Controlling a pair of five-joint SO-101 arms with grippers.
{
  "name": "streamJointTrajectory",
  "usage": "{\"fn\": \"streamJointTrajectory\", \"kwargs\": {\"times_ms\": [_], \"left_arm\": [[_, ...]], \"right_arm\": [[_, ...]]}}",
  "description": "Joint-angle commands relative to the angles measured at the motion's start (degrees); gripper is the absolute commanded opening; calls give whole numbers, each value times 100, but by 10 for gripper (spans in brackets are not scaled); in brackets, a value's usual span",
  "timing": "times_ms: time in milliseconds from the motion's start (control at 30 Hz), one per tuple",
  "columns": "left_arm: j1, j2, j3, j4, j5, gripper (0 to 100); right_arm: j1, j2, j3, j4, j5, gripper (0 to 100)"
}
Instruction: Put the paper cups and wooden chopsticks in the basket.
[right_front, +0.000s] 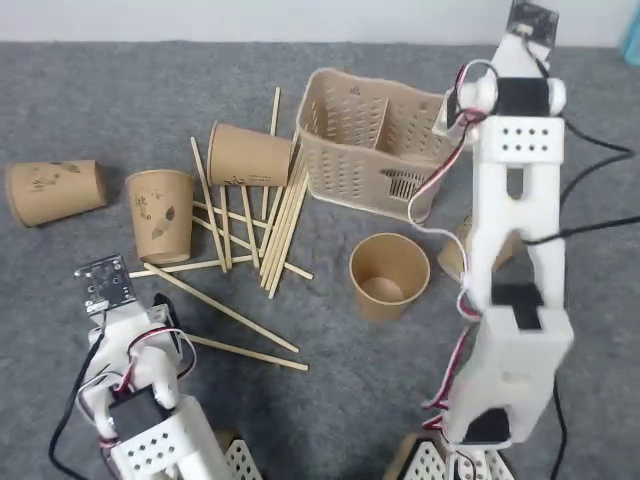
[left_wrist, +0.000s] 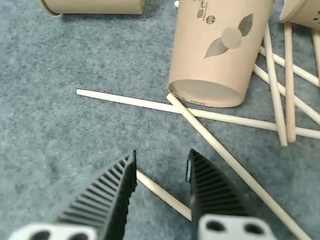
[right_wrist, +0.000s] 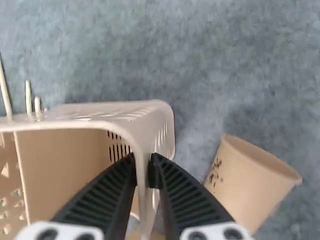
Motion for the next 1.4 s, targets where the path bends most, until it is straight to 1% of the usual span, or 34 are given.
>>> {"fn": "streamJointTrajectory", "kwargs": {"times_ms": [0,100,167,233,400,500,600,767,1033,1100,1200,1367], "left_arm": [[-9,-114,-207,-18,-53,152],[-9,-114,-207,-18,-53,152],[-9,-114,-207,-18,-53,152],[-9,-114,-207,-18,-44,152],[-9,-114,-207,-26,-44,152],[-9,-114,-207,-26,-44,152],[-9,-114,-207,-26,-44,152],[-9,-114,-207,-26,-44,152],[-9,-114,-207,-26,-44,152],[-9,-114,-207,-26,-44,152],[-9,-114,-207,-26,-44,152],[-9,-114,-207,-26,-44,152]], "right_arm": [[57,708,-1327,523,273,50],[57,1182,-2207,963,299,180],[48,1314,-2567,1007,325,261],[66,1270,-2734,1007,325,307],[75,664,-2725,1007,325,289],[75,119,-2382,1015,325,262],[57,-611,-1582,1015,325,229],[31,-2105,431,1007,334,187],[13,-4136,3455,998,343,169],[-48,-4470,4141,989,475,169],[-400,-4760,5090,989,879,169],[-1341,-4963,6040,980,985,169]]}}
